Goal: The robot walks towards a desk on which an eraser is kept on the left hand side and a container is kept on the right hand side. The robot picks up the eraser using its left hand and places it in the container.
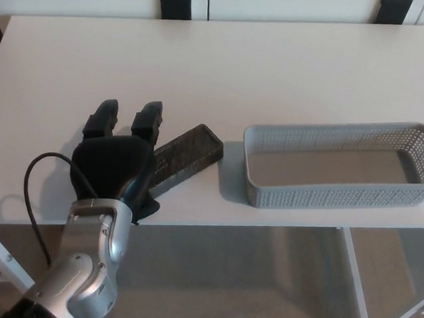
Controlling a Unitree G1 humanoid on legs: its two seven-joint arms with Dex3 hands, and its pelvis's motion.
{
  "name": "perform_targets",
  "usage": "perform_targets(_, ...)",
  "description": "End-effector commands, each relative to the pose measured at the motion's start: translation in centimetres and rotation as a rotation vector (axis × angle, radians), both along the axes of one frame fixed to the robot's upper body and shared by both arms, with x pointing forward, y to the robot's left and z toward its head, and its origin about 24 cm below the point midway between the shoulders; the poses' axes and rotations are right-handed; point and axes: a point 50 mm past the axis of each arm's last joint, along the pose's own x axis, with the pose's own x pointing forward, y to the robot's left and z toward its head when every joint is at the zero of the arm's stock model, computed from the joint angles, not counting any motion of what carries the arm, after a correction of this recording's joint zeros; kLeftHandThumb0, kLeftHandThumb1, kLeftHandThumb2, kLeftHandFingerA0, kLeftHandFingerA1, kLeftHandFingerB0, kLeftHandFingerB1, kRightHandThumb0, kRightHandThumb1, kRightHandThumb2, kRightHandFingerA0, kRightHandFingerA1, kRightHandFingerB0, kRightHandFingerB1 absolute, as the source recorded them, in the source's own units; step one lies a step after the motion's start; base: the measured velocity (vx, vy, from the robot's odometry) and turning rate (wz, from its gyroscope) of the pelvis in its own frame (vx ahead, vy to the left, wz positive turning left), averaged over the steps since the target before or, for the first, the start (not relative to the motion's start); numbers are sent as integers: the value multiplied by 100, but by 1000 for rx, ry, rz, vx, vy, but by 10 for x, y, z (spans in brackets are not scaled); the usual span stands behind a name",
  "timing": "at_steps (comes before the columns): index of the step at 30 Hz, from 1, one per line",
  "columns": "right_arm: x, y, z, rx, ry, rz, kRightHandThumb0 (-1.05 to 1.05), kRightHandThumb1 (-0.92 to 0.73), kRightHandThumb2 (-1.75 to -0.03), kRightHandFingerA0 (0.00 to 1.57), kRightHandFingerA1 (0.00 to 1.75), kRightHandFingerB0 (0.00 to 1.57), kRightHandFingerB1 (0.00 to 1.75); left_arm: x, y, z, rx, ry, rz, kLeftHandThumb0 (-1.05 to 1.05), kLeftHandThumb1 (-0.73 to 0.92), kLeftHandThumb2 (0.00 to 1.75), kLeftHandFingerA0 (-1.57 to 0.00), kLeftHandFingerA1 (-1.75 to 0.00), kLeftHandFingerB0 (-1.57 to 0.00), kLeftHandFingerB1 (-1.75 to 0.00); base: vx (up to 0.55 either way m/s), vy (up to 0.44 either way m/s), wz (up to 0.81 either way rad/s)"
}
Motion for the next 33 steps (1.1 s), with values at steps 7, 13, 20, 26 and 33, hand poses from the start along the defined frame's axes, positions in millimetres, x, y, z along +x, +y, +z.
perform_targets(7,3,-7,3,-7,-6,-13,-41,-37,-79,79,79,57,65,4,1,-1,22,15,19,-51,32,65,0,-4,-6,-17,0,0,0)
perform_targets(13,3,-5,3,15,-16,-14,-40,-37,-79,76,78,57,66,10,-6,5,-88,108,-45,-42,48,58,-5,-24,-9,-24,0,0,0)
perform_targets(20,4,-7,3,-5,8,1,-42,-38,-80,76,76,55,64,14,-10,2,-212,263,-64,-27,29,84,-1,-47,0,-46,0,0,0)
perform_targets(26,6,-8,4,13,-10,-14,-39,-37,-80,75,76,56,65,18,-5,-3,-231,301,-46,-29,31,86,-1,-48,0,-46,0,0,0)
perform_targets(33,6,-8,5,18,-16,-16,-41,-38,-80,75,76,55,64,19,-3,-7,-178,304,-26,-27,34,88,-2,-48,0,-46,0,0,0)
